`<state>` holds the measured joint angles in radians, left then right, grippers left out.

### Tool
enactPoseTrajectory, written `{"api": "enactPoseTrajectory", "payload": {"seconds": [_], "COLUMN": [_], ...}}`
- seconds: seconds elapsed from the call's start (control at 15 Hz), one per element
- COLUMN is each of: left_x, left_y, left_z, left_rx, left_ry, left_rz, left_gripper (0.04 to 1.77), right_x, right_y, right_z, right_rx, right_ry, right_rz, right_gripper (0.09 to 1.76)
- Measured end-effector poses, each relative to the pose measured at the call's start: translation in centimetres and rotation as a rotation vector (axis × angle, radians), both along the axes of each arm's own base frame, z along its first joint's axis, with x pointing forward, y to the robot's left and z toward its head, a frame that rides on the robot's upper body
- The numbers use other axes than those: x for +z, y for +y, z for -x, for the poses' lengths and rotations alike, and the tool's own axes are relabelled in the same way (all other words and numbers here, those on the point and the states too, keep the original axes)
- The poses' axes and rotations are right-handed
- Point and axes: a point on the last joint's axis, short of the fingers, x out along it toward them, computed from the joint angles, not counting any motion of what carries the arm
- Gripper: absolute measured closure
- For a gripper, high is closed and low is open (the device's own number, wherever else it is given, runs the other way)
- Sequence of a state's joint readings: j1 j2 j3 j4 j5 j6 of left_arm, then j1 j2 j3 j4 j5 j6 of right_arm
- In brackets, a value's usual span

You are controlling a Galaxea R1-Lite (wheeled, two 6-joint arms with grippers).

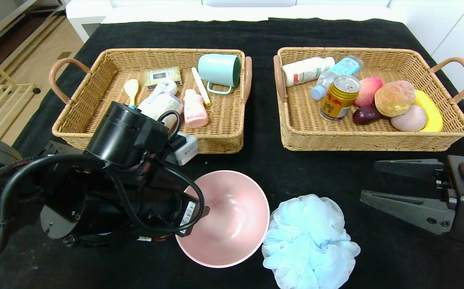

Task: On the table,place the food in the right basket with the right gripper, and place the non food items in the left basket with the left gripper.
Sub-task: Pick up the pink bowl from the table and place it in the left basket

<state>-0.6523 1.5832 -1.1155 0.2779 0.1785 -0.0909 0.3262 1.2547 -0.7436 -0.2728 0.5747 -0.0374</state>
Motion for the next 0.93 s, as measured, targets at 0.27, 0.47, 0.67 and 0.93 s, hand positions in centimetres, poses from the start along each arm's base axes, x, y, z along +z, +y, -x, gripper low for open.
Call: {"api": "enactPoseTrajectory", "payload": {"seconds": [0.27, 0.47, 0.67, 0.93], "left_x": [0.01, -0.05, -0.10, -0.09], "left_y": [-0.02, -0.01, -0.02, -0.02], "left_z": [-0.02, -0.02, -0.03, -0.03], "left_rx": [-0.001, 0.001, 0.000, 0.000], "left_ry": [-0.001, 0.002, 0.004, 0.004], "left_rz": [0.006, 0.001, 0.000, -0.002], "left_gripper": [1.63, 1.64, 1.64, 1.64], "right_x": [-0.13, -0.15, -0.18, -0.26], "right_y": [0.10, 0.14, 0.15, 0.17], "right_z": [-0.01, -0.03, -0.06, -0.13], "right_rx": [0.005, 0.006, 0.006, 0.006], "right_ry": [0.005, 0.006, 0.007, 0.011], "right_rz": [0.002, 0.002, 0.003, 0.004], "right_gripper": [0.14, 0.14, 0.14, 0.14]}}
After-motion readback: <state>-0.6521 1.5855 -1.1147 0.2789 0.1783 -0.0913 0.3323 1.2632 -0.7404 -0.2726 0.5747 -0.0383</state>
